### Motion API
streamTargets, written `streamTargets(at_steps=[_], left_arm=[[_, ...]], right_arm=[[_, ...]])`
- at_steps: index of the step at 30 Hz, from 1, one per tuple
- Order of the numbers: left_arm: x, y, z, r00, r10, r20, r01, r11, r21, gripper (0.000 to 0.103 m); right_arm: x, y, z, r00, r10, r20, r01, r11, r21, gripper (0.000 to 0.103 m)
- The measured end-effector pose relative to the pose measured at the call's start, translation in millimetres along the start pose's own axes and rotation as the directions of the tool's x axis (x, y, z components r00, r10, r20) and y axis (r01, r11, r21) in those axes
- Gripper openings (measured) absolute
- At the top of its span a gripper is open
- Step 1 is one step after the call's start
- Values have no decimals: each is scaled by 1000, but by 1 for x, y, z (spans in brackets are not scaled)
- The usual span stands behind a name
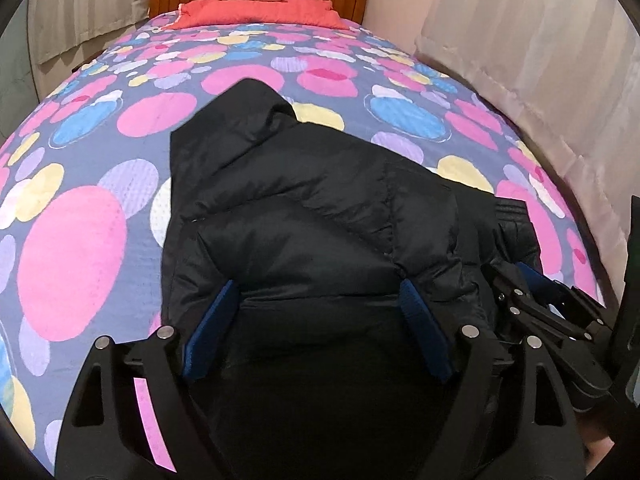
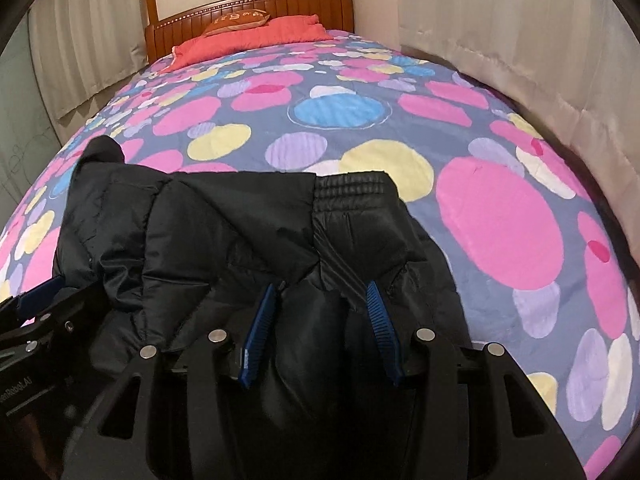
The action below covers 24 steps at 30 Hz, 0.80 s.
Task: Fold large clothes
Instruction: 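Grasp the black jacket bundle edges with both grippers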
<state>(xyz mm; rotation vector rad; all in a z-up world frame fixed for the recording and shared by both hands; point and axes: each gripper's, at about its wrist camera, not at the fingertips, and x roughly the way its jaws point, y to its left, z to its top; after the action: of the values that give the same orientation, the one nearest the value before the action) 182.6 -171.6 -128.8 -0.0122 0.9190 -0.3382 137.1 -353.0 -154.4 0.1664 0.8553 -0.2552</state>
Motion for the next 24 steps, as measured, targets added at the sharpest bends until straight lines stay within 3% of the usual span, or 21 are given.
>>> streamTargets(at_steps=[8,24], left_arm=[[19,-5,-6,999,38,18,-38,999,34,84],[28,-2,-10,998,41,41,-43,998,46,84]], right_arm=[[17,-5,-8,1000,20,8,-20,999,26,48],[21,-2,-16,999,2,48,-4,1000,30,48]])
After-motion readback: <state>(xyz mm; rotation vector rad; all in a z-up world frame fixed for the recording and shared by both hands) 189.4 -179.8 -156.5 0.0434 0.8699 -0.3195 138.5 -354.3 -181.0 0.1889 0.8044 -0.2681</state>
